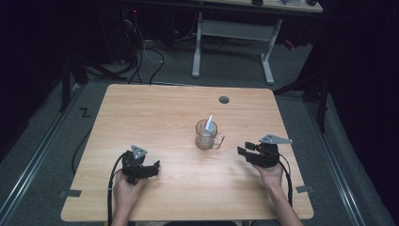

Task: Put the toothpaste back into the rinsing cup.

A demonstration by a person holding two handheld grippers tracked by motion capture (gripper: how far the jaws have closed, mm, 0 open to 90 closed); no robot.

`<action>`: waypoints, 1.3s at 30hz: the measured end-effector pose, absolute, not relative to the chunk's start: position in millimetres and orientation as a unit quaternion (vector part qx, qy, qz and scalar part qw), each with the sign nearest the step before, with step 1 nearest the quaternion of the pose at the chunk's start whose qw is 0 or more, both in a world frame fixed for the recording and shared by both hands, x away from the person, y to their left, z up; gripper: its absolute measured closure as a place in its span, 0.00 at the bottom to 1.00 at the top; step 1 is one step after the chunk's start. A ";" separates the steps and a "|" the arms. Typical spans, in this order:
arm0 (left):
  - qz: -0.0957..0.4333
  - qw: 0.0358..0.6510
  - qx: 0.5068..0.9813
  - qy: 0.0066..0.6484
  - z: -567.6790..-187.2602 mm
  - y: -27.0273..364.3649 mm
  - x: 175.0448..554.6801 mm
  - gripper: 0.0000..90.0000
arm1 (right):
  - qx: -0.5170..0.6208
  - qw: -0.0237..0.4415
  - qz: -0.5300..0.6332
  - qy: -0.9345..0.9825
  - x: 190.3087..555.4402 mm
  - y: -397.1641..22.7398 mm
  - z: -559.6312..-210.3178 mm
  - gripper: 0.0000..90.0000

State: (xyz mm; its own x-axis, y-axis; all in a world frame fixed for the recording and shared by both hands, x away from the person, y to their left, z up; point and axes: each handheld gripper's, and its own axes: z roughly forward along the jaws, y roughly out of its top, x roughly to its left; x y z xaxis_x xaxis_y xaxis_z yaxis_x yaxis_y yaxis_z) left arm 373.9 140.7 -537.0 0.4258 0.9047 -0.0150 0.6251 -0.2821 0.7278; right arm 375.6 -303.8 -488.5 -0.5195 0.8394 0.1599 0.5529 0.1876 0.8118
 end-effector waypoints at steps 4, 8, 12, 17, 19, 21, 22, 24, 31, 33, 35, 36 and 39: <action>0.207 0.338 0.774 0.494 -537.0 140.7 374.0 0.16 | 0.465 0.164 0.432 0.755 378.6 -301.6 -492.4 0.57; 0.207 0.338 0.774 0.494 -537.0 140.7 374.0 0.16 | 0.469 0.166 0.423 0.757 382.5 -301.4 -496.9 0.57; 0.207 0.339 0.774 0.494 -537.0 140.7 374.0 0.16 | 0.471 0.170 0.414 0.760 385.6 -301.9 -500.6 0.57; 0.207 0.338 0.774 0.494 -537.0 140.7 373.9 0.16 | 0.473 0.172 0.407 0.762 388.4 -301.2 -504.5 0.57; 0.207 0.338 0.774 0.494 -537.0 140.7 373.9 0.16 | 0.474 0.172 0.406 0.762 389.3 -300.6 -505.8 0.57; 0.207 0.338 0.774 0.494 -537.0 140.7 374.0 0.16 | 0.475 0.173 0.404 0.762 389.7 -299.6 -506.9 0.57; 0.206 0.338 0.774 0.494 -537.0 140.7 373.9 0.16 | 0.473 0.175 0.402 0.764 390.3 -299.4 -507.5 0.57; 0.207 0.338 0.774 0.494 -537.0 140.7 373.9 0.16 | 0.472 0.179 0.398 0.766 390.7 -298.5 -508.8 0.56; 0.207 0.338 0.774 0.494 -537.0 140.7 374.0 0.16 | 0.468 0.189 0.387 0.772 392.7 -296.3 -512.1 0.56; 0.207 0.338 0.773 0.494 -537.0 140.7 373.9 0.16 | 0.472 0.189 0.384 0.771 393.0 -295.8 -512.8 0.56; 0.207 0.338 0.774 0.494 -537.0 140.7 374.0 0.16 | 0.471 0.191 0.382 0.772 393.9 -296.0 -513.9 0.56; 0.207 0.338 0.774 0.494 -537.0 140.7 374.0 0.16 | 0.471 0.192 0.381 0.772 394.3 -295.9 -514.2 0.56; 0.207 0.338 0.774 0.494 -537.0 140.7 374.0 0.16 | 0.470 0.195 0.376 0.774 394.7 -295.1 -514.8 0.56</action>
State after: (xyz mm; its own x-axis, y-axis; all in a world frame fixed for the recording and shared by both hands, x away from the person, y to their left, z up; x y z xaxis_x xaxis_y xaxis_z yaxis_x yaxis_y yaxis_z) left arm 374.0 140.7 -537.0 0.4259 0.9046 -0.0149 0.6251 -0.2823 0.7277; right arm 394.7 -295.1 -514.8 -0.4815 0.8748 0.0528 0.5819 0.2741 0.7657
